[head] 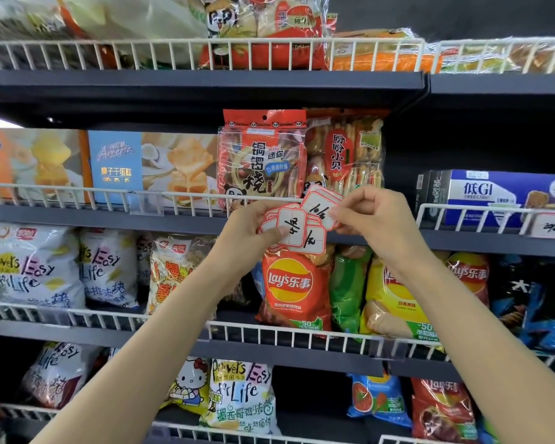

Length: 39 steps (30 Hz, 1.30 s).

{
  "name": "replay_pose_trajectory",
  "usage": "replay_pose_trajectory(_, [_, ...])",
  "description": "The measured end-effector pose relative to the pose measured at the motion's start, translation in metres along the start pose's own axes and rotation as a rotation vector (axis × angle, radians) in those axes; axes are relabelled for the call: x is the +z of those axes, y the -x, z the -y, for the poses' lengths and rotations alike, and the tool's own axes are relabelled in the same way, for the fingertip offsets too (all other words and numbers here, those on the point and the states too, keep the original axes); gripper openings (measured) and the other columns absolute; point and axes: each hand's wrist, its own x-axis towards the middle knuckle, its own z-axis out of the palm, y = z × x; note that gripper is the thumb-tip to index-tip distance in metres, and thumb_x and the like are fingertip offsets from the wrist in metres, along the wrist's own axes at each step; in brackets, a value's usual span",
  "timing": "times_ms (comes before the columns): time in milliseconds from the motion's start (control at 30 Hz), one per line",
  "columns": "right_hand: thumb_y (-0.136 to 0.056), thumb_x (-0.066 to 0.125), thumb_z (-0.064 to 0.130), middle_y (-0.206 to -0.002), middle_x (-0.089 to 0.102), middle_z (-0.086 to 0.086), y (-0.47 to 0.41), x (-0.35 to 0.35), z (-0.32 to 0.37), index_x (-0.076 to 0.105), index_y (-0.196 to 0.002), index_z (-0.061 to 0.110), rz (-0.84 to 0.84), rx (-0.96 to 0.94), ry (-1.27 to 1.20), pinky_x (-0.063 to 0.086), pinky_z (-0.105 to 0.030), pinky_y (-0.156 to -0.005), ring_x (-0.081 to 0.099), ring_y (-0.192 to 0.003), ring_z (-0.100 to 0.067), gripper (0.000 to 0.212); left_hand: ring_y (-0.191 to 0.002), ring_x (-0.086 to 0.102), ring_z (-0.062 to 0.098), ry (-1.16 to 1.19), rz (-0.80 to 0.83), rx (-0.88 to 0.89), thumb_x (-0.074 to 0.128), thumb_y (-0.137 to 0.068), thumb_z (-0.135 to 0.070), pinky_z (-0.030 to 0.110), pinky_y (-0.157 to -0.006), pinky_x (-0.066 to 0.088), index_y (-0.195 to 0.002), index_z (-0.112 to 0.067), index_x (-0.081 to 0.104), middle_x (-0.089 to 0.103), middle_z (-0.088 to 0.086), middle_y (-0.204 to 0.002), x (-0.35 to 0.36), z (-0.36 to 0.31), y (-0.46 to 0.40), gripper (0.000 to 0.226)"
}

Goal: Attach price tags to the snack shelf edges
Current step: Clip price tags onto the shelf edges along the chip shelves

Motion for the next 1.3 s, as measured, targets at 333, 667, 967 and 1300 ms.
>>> replay_pose_trajectory(333, [-0.083, 0.065, 0.002, -0.074, 0.07, -0.004, -0.002, 0.005, -0.001, 0.06, -0.077, 0.011, 0.121, -0.015, 0.071, 0.055, -0.018, -0.057, 0.068, -0.064, -0.009, 0.011, -0.096, 0.068, 0.015, -0.052, 0.034, -0.006, 0.057, -0.089, -0.003, 0.029, -0.081, 0.057, -0.121, -0.014, 0.056, 0.07, 0.004, -0.108, -0.005, 0.002, 0.001, 0.034])
replay_pose_trajectory(667, [-0.072, 0.078, 0.007, -0.068, 0.068, -0.01, 0.003, 0.006, 0.006, 0.053, -0.082, 0.009, 0.13, 0.003, 0.115, 0.043, -0.013, -0.041, 0.061, -0.048, -0.005, 0.026, -0.092, 0.069, 0.016, -0.15, 0.066, -0.05, 0.059, -0.088, -0.003, 0.032, -0.081, 0.057, -0.116, -0.01, 0.059, 0.071, 0.005, -0.103, -0.006, 0.004, 0.001, 0.029])
replay_pose_trajectory(967, [-0.084, 0.064, 0.006, -0.072, 0.074, -0.004, 0.0, 0.001, -0.002, 0.061, -0.088, 0.011, 0.197, 0.051, -0.094, 0.058, -0.023, -0.062, 0.07, -0.066, -0.015, 0.007, -0.09, 0.069, 0.013, -0.087, 0.07, -0.028, 0.057, -0.089, -0.002, 0.021, -0.074, 0.056, -0.109, -0.014, 0.059, 0.071, 0.002, -0.1, -0.01, 0.004, -0.002, 0.024])
replay_pose_trajectory(1300, [-0.089, 0.06, 0.014, -0.074, 0.073, 0.006, -0.006, 0.0, -0.009, 0.057, -0.099, 0.016, 0.121, -0.078, 0.182, 0.054, -0.03, -0.074, 0.068, -0.072, -0.006, 0.01, -0.1, 0.067, 0.02, -0.028, 0.147, -0.042, 0.057, -0.088, -0.001, 0.035, -0.085, 0.055, -0.122, -0.017, 0.054, 0.068, 0.008, -0.112, -0.011, 0.007, -0.004, 0.038])
